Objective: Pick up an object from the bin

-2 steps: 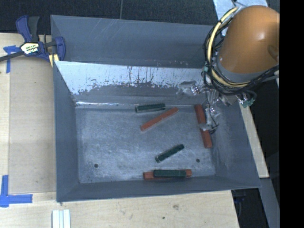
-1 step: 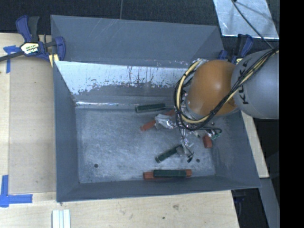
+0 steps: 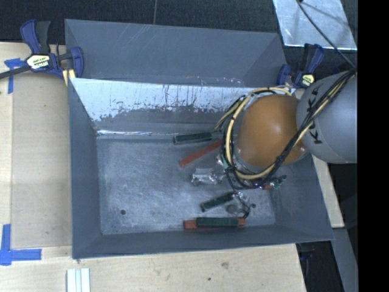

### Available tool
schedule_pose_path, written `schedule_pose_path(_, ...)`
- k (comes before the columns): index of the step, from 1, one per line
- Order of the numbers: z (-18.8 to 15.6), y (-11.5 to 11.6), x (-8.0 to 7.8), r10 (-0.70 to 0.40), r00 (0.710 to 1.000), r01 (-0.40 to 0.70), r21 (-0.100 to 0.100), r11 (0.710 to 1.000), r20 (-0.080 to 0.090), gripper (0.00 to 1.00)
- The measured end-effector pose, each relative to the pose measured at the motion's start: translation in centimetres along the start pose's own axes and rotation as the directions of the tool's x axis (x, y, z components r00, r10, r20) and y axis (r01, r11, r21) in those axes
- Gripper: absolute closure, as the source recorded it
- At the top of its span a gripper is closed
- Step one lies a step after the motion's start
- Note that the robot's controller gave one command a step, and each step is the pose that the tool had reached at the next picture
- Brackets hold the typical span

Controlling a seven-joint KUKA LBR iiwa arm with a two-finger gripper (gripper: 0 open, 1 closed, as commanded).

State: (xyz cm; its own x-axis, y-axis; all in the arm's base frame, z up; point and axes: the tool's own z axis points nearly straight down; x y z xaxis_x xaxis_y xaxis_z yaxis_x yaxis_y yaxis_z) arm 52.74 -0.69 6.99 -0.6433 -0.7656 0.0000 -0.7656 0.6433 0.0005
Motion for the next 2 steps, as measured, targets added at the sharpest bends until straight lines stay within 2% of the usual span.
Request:
schedule_pose_path(1, -0.1, 0.0, -0.1, -0.001, 1.000, 0.001, 0.001, 1.000, 0.002, 1.00)
schedule_pose_path(2, -17.2, 0.5, 0.5, -0.035, 0.999, 0.034, 0.010, 0.999, 0.007, 1.00)
